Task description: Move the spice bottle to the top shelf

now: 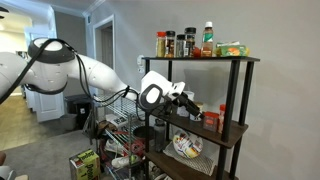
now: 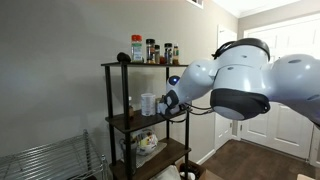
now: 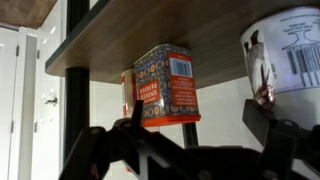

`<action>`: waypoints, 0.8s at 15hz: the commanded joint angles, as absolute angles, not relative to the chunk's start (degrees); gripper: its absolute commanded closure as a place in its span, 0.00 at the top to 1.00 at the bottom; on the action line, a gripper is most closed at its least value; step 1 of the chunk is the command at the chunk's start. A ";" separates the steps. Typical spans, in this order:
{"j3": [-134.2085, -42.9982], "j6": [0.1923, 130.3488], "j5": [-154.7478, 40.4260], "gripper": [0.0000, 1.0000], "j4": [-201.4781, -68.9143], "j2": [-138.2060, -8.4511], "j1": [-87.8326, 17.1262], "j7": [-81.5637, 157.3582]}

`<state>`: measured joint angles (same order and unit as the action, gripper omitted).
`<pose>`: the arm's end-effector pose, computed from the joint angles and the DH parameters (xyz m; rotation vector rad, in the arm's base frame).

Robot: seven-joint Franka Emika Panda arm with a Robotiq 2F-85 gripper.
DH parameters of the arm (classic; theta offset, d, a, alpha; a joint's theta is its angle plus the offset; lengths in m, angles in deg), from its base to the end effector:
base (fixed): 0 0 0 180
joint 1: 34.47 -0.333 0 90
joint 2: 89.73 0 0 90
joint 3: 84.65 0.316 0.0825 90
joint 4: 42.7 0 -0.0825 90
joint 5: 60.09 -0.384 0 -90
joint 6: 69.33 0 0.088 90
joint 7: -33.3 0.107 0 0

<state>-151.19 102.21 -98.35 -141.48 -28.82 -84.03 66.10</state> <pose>0.7085 -0.0451 0.3423 2.3139 -1.0302 1.3330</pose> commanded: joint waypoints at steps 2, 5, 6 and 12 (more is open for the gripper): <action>-152.68 99.09 -92.65 1.00 -139.41 -26.97 -82.90 74.99; -152.24 98.27 -87.63 1.00 -138.65 -27.42 -81.72 80.44; -152.10 97.85 -85.99 1.00 -138.33 -27.57 -81.17 82.06; -151.13 95.66 -79.32 1.00 -136.63 -28.17 -78.47 88.49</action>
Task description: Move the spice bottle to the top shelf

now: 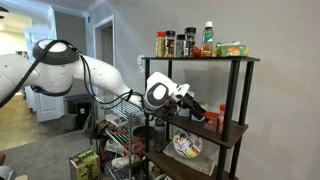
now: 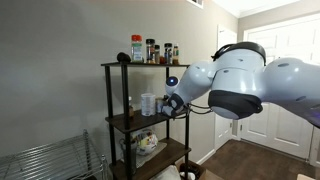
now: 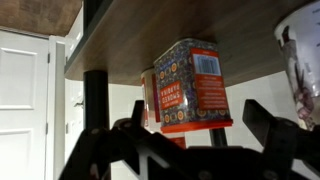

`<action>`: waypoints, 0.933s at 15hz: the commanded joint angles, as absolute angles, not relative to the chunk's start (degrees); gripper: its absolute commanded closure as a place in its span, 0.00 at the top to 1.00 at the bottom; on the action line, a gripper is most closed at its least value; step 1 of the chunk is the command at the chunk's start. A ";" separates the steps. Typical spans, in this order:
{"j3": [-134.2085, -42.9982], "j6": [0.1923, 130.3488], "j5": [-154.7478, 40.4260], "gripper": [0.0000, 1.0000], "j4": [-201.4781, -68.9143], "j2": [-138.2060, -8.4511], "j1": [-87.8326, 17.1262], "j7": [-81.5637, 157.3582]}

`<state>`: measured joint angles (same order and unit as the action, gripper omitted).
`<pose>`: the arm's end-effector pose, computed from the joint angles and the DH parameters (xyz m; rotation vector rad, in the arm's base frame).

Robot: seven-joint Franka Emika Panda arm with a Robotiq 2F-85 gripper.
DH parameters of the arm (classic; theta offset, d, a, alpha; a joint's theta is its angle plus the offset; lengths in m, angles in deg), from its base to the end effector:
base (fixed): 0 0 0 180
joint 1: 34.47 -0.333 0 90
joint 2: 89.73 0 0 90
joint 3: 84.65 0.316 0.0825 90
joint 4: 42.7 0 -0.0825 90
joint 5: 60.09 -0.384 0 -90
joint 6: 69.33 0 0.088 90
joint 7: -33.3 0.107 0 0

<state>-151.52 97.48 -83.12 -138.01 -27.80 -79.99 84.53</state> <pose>0.7237 -0.0658 0.3356 2.2132 -1.1722 1.2819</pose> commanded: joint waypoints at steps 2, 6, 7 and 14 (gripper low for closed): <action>-150.74 95.32 -77.74 1.00 -136.30 -28.47 -77.81 89.68; -150.83 95.50 -75.62 1.00 -136.62 -28.52 -77.52 91.57; -150.98 95.60 -75.26 1.00 -136.88 -28.53 -77.63 92.07; -151.01 96.60 -74.19 0.87 -138.16 -28.98 -78.32 92.67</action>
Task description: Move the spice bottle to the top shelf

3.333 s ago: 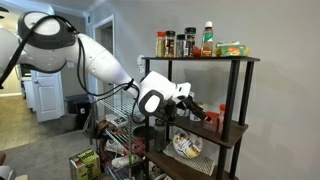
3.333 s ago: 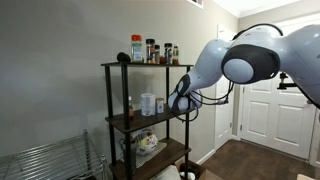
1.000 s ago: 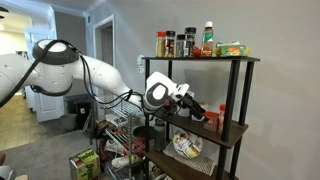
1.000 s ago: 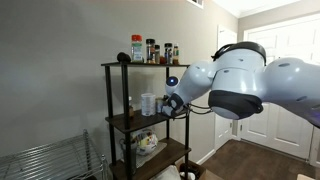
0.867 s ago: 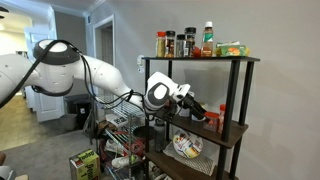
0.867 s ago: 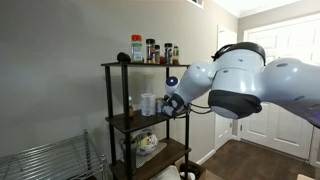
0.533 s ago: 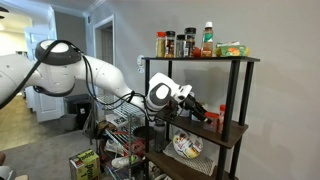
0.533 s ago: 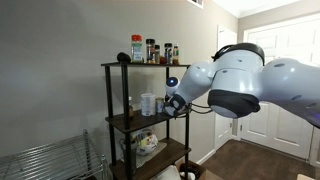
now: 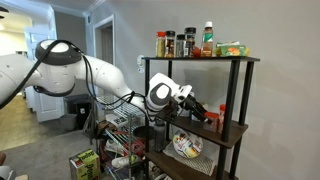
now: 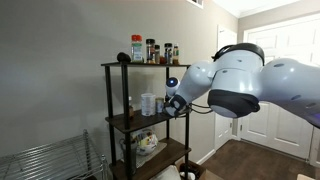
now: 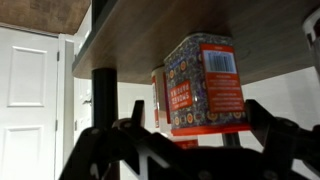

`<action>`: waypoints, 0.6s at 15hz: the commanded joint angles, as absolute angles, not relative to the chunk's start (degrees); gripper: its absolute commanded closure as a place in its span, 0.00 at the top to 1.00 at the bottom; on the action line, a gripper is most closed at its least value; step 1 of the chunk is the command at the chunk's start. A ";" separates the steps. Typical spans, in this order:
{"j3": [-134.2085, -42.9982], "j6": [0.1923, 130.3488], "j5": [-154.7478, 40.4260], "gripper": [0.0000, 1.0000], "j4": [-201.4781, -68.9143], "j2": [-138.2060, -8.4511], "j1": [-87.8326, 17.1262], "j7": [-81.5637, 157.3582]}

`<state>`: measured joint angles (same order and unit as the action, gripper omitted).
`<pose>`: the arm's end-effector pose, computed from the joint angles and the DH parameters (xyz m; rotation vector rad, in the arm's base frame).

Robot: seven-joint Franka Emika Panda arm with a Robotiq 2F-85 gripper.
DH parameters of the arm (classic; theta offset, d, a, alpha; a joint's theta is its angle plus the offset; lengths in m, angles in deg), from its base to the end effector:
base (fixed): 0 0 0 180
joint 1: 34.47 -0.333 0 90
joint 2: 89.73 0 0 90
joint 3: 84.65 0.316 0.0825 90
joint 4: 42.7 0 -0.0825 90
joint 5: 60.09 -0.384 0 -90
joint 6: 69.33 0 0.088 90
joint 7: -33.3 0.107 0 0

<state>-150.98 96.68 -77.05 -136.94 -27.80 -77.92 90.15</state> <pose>0.7273 -0.0782 0.3307 2.1733 -1.1941 1.2670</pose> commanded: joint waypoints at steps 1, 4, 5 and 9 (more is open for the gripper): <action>-150.98 96.78 -74.19 0.74 -138.22 -28.98 -78.37 92.68; -150.87 96.80 -74.00 0.54 -138.27 -29.10 -78.50 92.50; -150.83 96.84 -73.87 0.47 -138.32 -29.15 -78.54 92.43; -150.61 97.23 -73.47 0.27 -138.65 -29.33 -78.72 92.21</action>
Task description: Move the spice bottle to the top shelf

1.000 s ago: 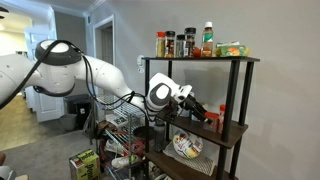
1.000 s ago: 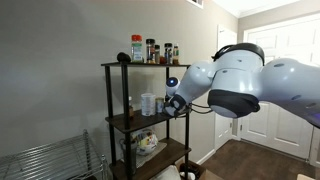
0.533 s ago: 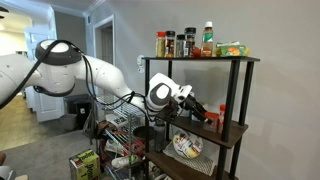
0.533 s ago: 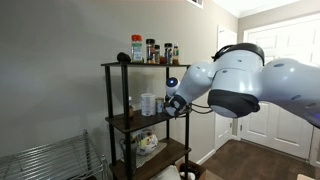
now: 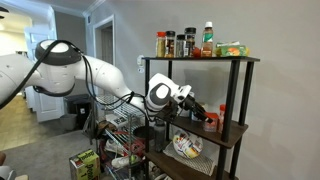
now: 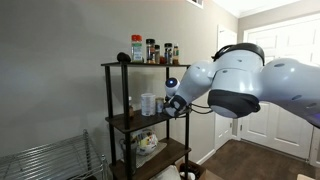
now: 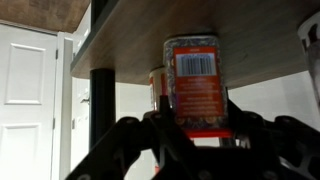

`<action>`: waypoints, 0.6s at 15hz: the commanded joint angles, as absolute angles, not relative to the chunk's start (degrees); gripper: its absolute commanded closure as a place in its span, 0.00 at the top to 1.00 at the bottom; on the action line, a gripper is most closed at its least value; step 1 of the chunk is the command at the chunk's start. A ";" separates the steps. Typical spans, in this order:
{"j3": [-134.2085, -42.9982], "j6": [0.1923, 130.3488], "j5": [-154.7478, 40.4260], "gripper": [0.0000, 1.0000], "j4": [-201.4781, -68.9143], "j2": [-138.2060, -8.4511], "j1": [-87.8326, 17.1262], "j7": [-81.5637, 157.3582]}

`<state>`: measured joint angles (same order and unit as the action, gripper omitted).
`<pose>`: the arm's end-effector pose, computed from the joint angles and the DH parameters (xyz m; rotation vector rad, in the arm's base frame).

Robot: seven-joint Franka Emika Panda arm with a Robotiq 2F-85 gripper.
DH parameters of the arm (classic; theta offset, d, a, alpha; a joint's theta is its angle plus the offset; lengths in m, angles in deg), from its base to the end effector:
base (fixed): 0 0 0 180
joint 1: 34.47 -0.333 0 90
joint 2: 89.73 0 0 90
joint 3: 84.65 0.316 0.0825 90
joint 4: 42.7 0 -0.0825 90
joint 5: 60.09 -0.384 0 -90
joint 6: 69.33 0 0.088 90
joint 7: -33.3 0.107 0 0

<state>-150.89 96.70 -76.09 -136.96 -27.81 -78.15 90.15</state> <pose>0.7279 -0.0741 0.3293 2.1792 -1.1698 1.2623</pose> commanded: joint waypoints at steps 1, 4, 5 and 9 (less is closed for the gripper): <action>-150.58 97.31 -73.41 0.27 -138.77 -29.38 -78.78 92.15; -150.33 98.55 -73.03 0.27 -140.27 -30.25 -79.70 91.37; -150.39 99.86 -72.77 0.27 -141.86 -30.93 -80.71 90.79; -151.20 105.06 -72.99 0.27 -148.75 -33.28 -85.02 88.67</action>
<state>-150.88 101.08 -75.03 -140.74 -28.82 -80.82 90.11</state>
